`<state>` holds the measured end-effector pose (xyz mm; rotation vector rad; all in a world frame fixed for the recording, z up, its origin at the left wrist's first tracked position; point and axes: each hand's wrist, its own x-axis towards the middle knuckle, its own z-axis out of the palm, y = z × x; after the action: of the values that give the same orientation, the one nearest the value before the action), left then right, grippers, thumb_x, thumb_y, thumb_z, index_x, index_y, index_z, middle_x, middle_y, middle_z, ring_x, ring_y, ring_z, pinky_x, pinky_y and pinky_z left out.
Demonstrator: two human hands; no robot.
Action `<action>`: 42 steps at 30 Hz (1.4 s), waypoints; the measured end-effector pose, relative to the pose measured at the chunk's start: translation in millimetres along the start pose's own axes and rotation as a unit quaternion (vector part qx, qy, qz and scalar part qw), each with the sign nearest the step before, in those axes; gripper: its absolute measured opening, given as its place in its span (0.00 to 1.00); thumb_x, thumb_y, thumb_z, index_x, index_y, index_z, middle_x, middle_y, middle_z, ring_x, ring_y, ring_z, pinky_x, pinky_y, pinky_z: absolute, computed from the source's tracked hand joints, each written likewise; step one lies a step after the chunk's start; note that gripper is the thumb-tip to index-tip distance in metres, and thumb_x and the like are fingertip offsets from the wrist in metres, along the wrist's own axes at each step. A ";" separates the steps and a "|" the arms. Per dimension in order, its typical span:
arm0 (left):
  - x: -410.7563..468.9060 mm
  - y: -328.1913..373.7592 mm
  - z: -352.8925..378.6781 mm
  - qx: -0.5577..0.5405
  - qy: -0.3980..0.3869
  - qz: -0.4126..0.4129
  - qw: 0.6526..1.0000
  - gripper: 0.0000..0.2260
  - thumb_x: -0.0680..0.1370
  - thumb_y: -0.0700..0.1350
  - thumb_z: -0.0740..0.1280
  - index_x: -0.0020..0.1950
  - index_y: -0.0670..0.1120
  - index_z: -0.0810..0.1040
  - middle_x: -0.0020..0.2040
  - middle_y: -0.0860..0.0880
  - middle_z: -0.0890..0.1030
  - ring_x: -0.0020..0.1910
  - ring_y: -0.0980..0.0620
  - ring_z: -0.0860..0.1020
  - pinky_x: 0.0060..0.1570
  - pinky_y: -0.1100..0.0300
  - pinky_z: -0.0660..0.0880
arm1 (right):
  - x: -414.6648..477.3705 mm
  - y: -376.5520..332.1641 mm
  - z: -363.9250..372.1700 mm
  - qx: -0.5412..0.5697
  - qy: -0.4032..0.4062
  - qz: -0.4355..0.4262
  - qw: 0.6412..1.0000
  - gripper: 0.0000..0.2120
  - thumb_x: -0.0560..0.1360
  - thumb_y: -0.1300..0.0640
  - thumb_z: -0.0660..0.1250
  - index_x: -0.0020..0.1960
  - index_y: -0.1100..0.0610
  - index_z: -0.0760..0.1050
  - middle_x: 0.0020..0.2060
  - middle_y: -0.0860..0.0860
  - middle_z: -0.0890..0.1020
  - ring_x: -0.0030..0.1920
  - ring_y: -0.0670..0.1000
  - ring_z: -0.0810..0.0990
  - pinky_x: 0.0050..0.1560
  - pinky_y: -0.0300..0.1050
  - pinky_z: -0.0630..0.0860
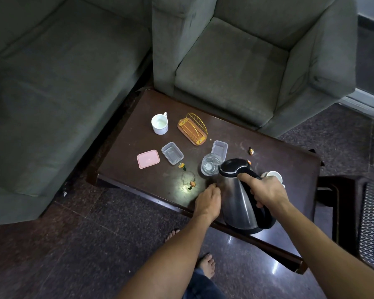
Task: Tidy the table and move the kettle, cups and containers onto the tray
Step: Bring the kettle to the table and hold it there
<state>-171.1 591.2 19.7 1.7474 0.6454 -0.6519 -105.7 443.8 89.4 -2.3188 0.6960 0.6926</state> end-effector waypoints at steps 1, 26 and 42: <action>0.4 0.9 -0.1 -0.006 0.006 0.002 1.000 0.17 0.83 0.47 0.52 0.62 0.48 0.79 0.62 0.40 0.82 0.63 0.37 0.76 0.65 0.46 0.71 | -0.9 2.6 -1.6 0.011 0.001 0.003 1.000 0.29 0.57 0.29 0.72 0.30 0.57 0.77 0.21 0.52 0.79 0.18 0.52 0.76 0.29 0.45 0.75; -31.6 135.8 146.7 -0.065 0.050 0.176 0.981 0.23 0.80 0.54 0.56 0.52 0.42 0.86 0.51 0.46 0.86 0.55 0.46 0.81 0.46 0.60 0.66 | -18.2 189.5 -137.8 0.359 0.045 -0.131 0.923 0.23 0.65 0.41 0.78 0.26 0.52 0.69 0.22 0.52 0.68 0.23 0.49 0.65 0.26 0.40 0.61; -110.5 251.1 397.0 -0.044 -0.013 0.240 0.970 0.29 0.74 0.57 0.51 0.53 0.43 0.86 0.57 0.38 0.84 0.59 0.37 0.78 0.55 0.50 0.69 | 11.5 352.4 -363.0 0.386 0.309 -0.096 0.864 0.47 0.67 0.25 0.64 0.28 0.73 0.67 0.19 0.56 0.71 0.19 0.48 0.67 0.22 0.38 0.66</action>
<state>-113.0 136.1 169.4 1.7212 0.2099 -0.3027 -208.4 -42.2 186.3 -1.7648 0.8037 -0.4173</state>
